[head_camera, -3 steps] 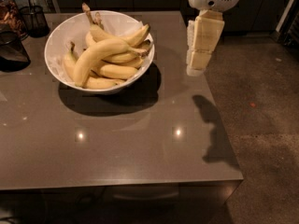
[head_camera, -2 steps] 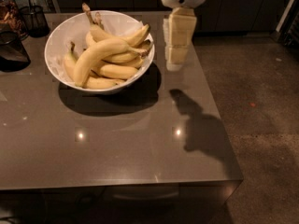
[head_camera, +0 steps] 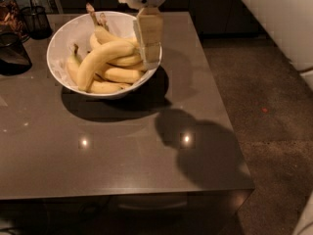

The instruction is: Pick banana from white bowl

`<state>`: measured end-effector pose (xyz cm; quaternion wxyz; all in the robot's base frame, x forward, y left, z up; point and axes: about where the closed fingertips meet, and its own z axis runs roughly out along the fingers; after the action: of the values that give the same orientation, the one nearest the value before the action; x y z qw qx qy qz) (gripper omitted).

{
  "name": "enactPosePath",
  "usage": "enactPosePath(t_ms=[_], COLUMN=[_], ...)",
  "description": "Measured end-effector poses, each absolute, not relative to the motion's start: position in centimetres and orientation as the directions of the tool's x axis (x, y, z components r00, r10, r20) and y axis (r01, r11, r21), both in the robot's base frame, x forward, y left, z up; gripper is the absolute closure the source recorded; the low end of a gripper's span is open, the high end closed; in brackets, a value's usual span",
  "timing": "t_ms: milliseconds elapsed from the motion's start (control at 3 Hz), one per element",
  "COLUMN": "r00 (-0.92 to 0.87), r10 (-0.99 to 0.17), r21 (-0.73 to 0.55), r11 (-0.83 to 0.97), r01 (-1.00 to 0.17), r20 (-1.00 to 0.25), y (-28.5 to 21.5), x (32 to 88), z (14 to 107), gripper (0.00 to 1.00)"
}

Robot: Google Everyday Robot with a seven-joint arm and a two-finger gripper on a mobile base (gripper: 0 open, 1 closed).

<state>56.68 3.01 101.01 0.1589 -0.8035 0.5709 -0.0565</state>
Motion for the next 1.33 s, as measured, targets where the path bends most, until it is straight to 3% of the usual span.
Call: enactPosePath(t_ms=[333,667,1000,1333], r00=[0.356,0.411,0.469,0.500], r10=[-0.929,-0.904,-0.875,-0.856], r21=[-0.349,-0.366,-0.371,-0.365], r11=[-0.302,-0.346,-0.400,-0.429], r01=[-0.887,-0.864,-0.838,-0.827], r20=[-0.099,-0.115,-0.118,-0.128], y=[3.6,6.1,9.1,11.2], x=[57.1,58.6,60.3,61.5], z=[101.2,101.5,101.8,101.2], gripper=[0.00,0.15,0.23,0.21])
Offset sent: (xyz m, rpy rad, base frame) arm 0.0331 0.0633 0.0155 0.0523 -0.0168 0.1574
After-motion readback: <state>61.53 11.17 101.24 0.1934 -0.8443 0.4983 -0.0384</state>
